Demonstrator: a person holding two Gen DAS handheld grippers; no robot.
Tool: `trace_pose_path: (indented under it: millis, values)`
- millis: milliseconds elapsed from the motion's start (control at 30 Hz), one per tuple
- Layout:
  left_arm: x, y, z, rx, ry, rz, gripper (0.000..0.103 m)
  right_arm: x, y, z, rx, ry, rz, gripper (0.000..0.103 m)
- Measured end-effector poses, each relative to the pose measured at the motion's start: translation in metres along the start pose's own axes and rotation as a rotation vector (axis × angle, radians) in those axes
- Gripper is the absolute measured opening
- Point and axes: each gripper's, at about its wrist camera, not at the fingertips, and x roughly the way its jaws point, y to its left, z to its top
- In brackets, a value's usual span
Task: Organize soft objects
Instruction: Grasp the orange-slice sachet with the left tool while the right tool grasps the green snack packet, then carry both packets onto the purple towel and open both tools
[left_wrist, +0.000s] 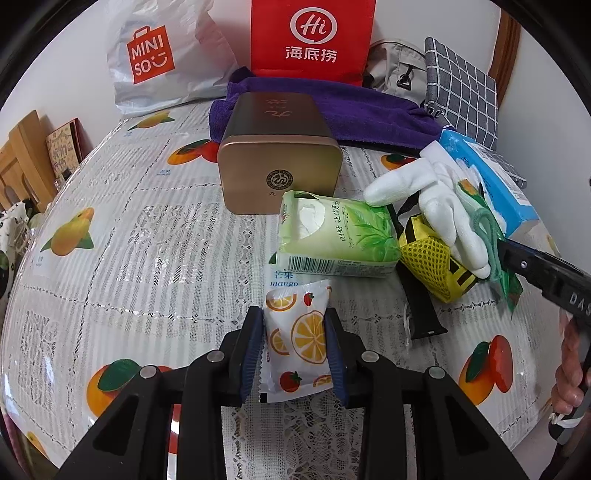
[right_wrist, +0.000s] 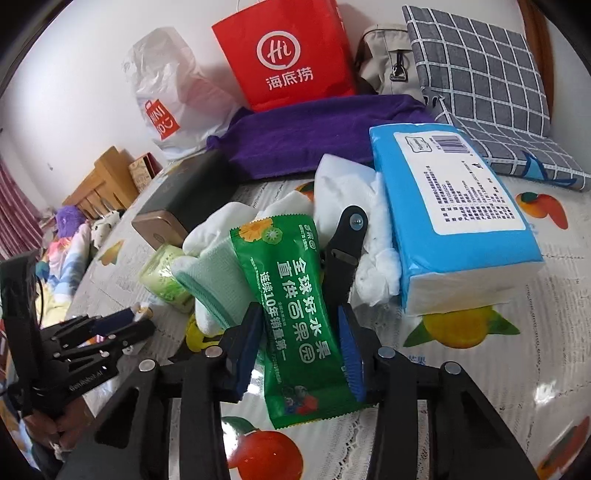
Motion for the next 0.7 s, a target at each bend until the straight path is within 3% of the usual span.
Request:
trace_pose_path:
  millis: [200,300,500,700]
  values:
    - [-0.003,0.006,-0.002,-0.031,0.018,0.004,0.032,-0.03,0.011,-0.009,-0.06,-0.046,-0.015,0.033]
    - [-0.006,0.011,-0.005,-0.052,0.025,0.012,0.032,-0.049,0.009,-0.019,-0.079,-0.064,-0.063,0.033]
    - [-0.011,0.017,-0.009,-0.083,0.035,0.031,0.031,-0.063,-0.02,-0.045,-0.034,0.007,-0.246,0.033]
    - [-0.027,0.013,-0.007,-0.084,0.015,0.042,0.031,-0.054,-0.049,-0.066,0.031,0.062,-0.298,0.033]
